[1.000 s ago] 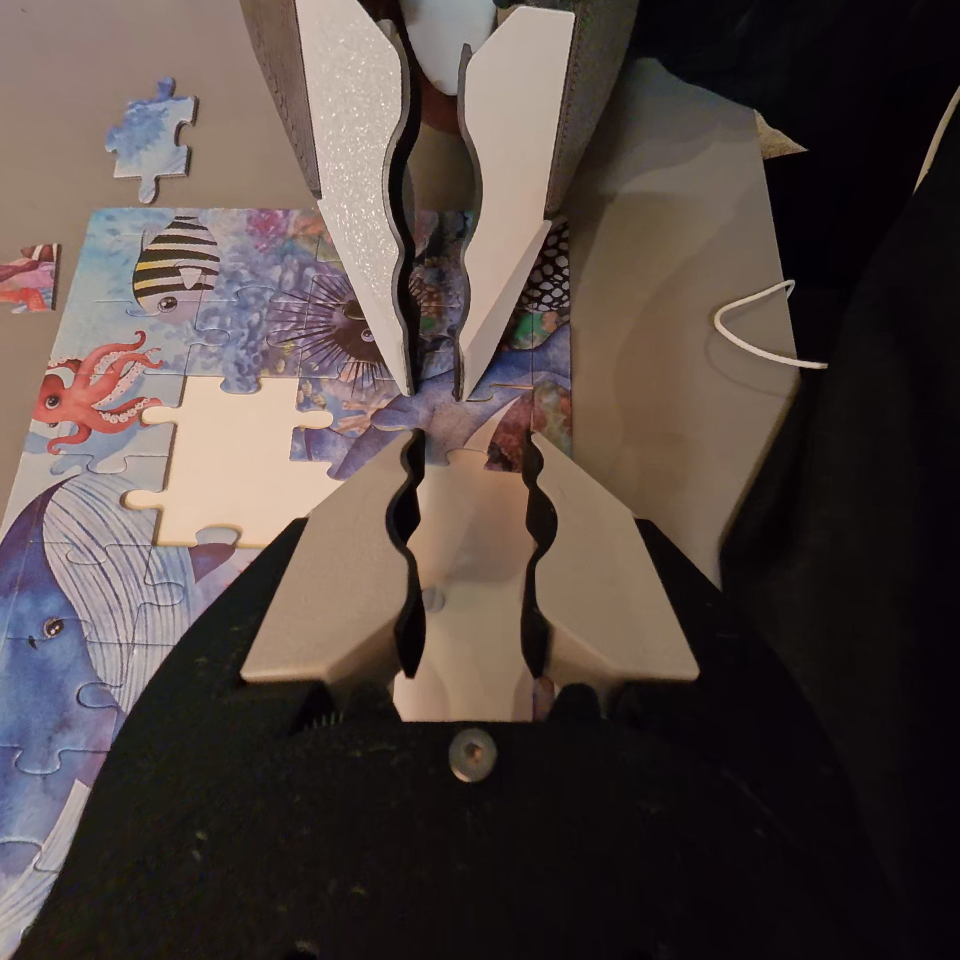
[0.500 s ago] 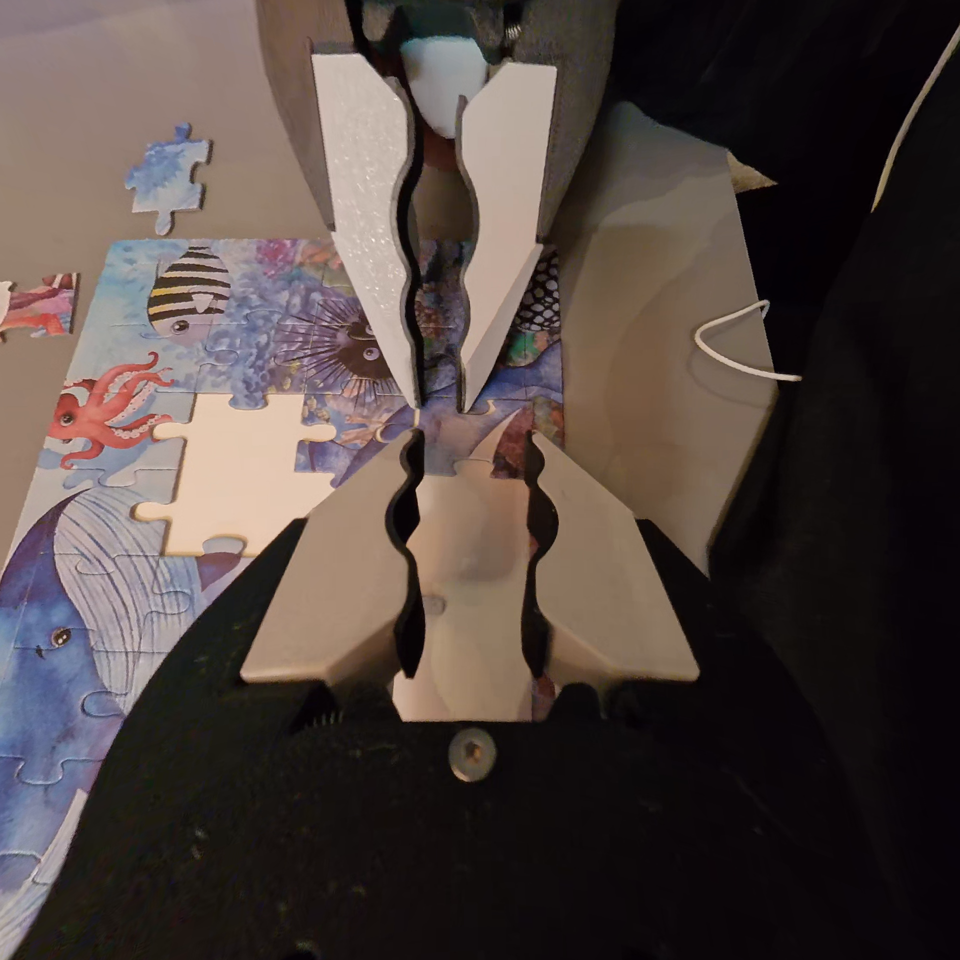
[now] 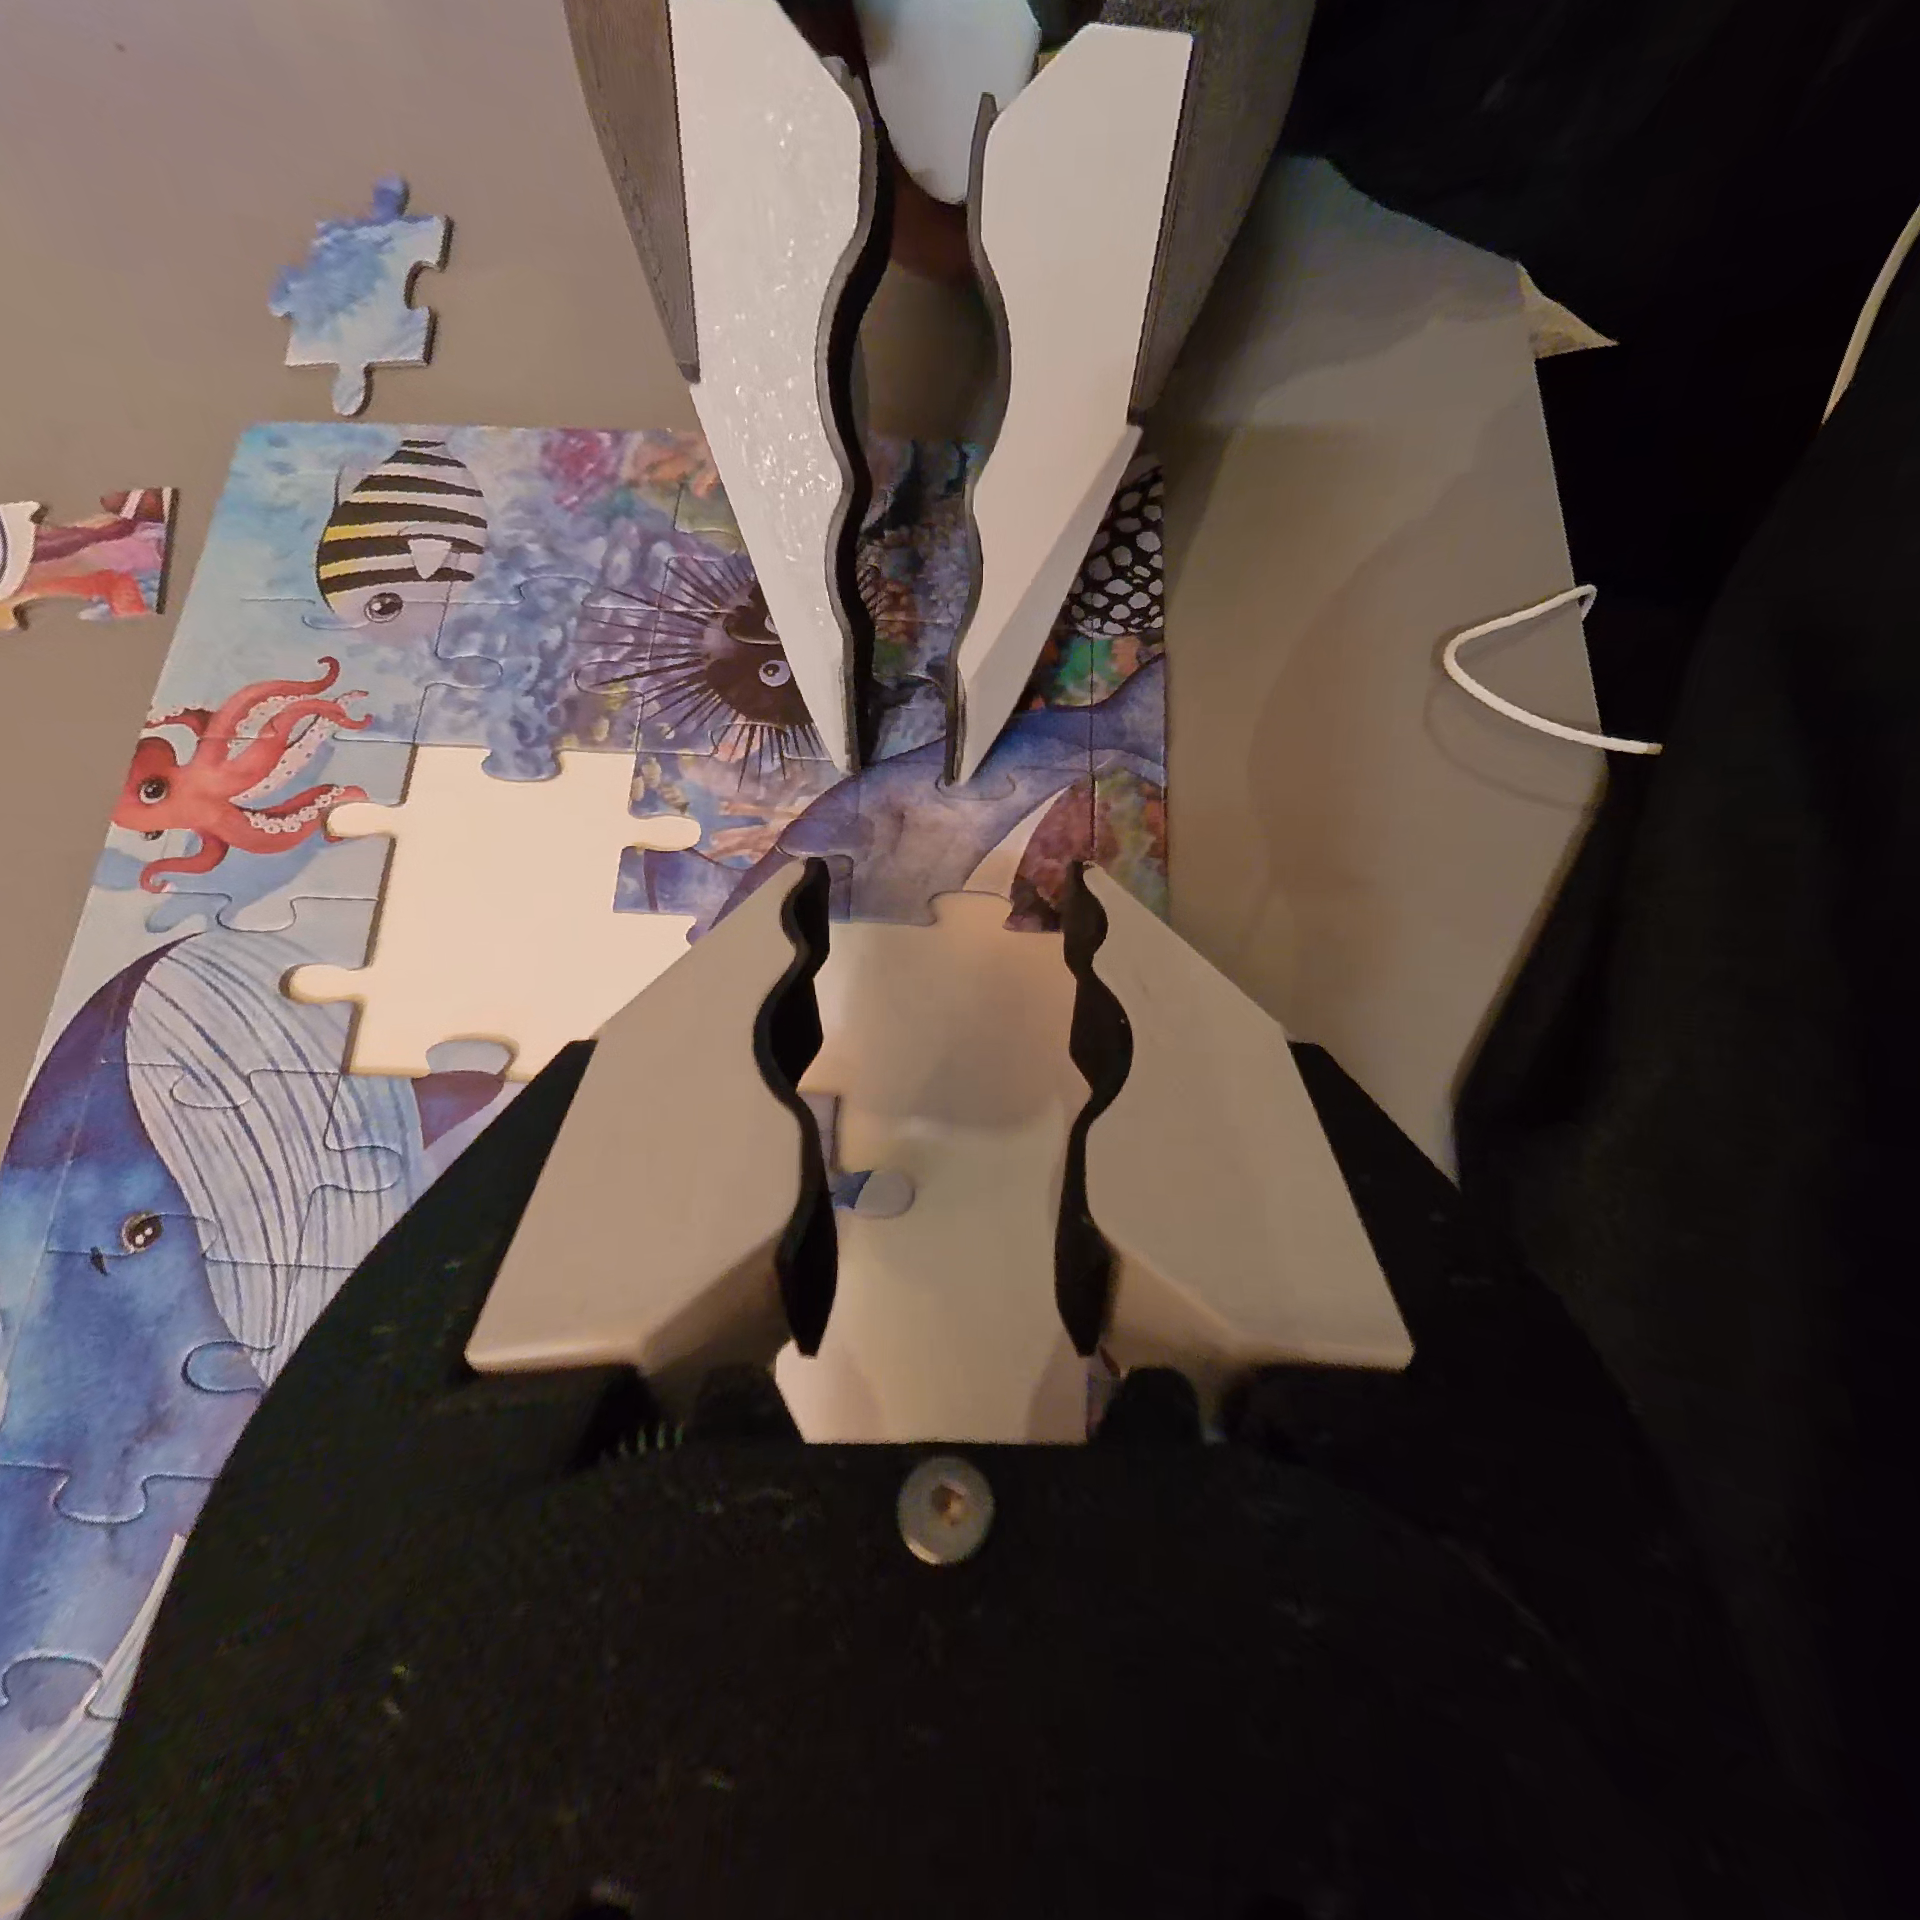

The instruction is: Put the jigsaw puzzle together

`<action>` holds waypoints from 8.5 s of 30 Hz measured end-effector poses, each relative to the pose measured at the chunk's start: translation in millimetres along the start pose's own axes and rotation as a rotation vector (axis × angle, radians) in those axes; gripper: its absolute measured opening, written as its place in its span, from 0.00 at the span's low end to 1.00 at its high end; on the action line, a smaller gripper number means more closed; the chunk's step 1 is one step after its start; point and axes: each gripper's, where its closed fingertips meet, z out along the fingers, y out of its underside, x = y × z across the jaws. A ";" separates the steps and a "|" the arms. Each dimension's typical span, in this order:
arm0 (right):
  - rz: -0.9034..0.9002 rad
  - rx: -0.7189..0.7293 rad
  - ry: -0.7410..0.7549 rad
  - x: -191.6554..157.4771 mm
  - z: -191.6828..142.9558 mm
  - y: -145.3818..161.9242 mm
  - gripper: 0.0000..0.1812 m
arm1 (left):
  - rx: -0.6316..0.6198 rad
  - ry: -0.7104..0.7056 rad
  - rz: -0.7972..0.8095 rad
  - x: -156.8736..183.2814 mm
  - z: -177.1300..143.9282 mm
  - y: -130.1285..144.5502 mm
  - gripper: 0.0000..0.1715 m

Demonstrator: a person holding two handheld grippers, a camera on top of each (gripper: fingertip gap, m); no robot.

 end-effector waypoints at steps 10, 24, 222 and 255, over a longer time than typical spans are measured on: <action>0.042 -0.018 -0.024 -2.1 4.1 2.3 0.00 | -0.043 0.004 -0.024 -1.1 3.3 5.9 0.20; 0.016 -0.001 -0.012 -2.5 1.3 -1.8 0.00 | -0.033 -0.037 0.026 -3.7 2.3 4.1 0.08; 0.432 0.240 0.813 149.2 -126.3 52.6 0.22 | 0.040 -0.290 -0.144 -167.5 -31.1 -20.5 0.27; 0.510 0.255 0.885 146.3 -135.4 63.4 0.22 | 0.033 -0.109 -0.060 -96.1 -28.2 17.8 0.26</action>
